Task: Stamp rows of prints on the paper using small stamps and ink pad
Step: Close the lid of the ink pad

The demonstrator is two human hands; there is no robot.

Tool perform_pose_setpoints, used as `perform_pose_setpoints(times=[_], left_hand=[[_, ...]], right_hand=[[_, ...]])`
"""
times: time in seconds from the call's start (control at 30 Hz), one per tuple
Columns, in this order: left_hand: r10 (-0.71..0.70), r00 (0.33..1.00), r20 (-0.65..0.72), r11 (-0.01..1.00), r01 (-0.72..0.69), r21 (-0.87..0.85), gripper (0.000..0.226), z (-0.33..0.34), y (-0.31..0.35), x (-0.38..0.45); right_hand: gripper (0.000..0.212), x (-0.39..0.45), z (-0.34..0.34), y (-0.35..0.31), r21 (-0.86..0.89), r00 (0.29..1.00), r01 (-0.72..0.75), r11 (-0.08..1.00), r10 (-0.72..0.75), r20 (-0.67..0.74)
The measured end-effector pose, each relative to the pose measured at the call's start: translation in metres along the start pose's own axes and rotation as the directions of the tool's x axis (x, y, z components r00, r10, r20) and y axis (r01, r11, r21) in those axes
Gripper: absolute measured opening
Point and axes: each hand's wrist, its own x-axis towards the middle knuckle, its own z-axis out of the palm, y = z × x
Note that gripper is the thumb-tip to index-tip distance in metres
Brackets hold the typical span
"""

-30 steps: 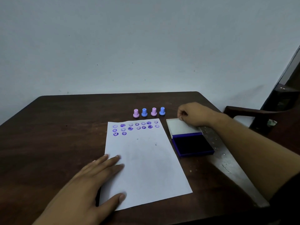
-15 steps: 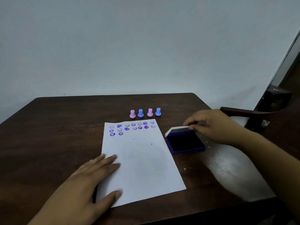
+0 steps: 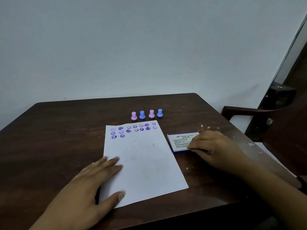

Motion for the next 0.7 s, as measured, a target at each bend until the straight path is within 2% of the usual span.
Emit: perform_pose_setpoints(times=[0.4, 0.7], left_hand=[[0.021, 1.000, -0.001, 1.000, -0.021, 0.007, 0.065, 0.002, -0.001, -0.001], [0.039, 0.999, 0.000, 0.999, -0.039, 0.022, 0.068, 0.005, -0.007, 0.000]], right_hand=[[0.020, -0.003, 0.001, -0.013, -0.061, 0.996, -0.087, 0.994, 0.088, 0.015], [0.017, 0.001, -0.002, -0.020, -0.101, 0.996, -0.081, 0.992, 0.083, 0.021]])
